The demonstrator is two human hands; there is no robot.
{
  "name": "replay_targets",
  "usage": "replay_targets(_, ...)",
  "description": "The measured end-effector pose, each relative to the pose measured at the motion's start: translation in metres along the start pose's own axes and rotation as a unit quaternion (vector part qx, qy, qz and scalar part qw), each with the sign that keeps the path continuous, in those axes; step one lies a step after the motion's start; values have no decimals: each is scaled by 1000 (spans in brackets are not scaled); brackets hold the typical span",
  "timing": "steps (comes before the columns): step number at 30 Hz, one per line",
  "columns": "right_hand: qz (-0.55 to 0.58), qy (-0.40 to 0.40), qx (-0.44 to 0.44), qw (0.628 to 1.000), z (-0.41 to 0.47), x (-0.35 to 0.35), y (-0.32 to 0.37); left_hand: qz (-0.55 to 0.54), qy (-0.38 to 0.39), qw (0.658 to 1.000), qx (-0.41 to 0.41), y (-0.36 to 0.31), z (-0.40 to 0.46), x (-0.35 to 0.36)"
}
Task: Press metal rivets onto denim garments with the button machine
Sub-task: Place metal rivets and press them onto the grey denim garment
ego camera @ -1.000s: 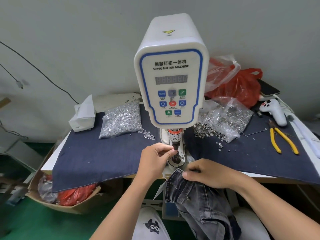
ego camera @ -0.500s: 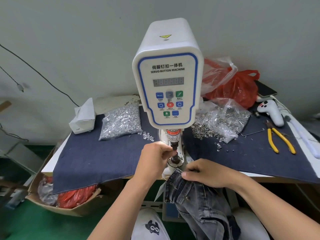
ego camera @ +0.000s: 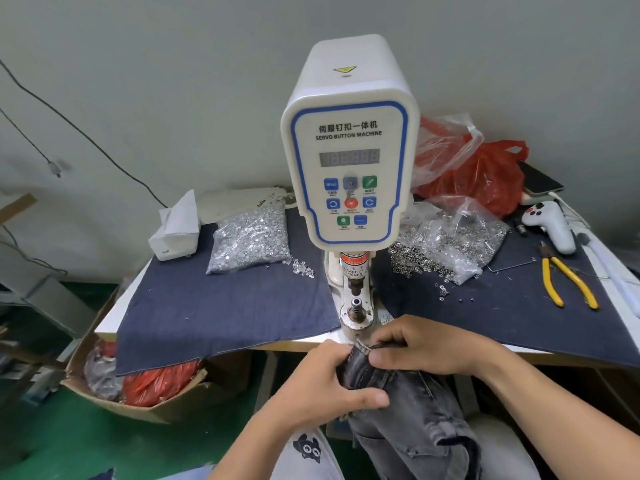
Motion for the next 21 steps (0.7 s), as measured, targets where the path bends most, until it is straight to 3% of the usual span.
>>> replay_targets(5,4,36,66,997,-6,-4,8,-192,84,977,-51,7,-5,-17)
replay_targets(8,-59,40,115,991,-12,-14,1,-230,93,968,-41,7,-4,-27)
replay_targets(10,-37,22,126,991,-14,-21,-1,-252,94,962,-55,11,-1,-27)
replay_targets(15,105,-59,93,988,-12,-36,-18,-204,36,976,-71,17,15,-40)
replay_targets(21,246,-154,77,954,2,-45,-43,-162,-15,983,-80,24,32,-58)
Point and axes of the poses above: each hand's wrist, its own z-axis towards the middle knuckle, its own x-axis out of the palm, y = z × x, the point moved 8 cm from there along z, towards the middle knuckle
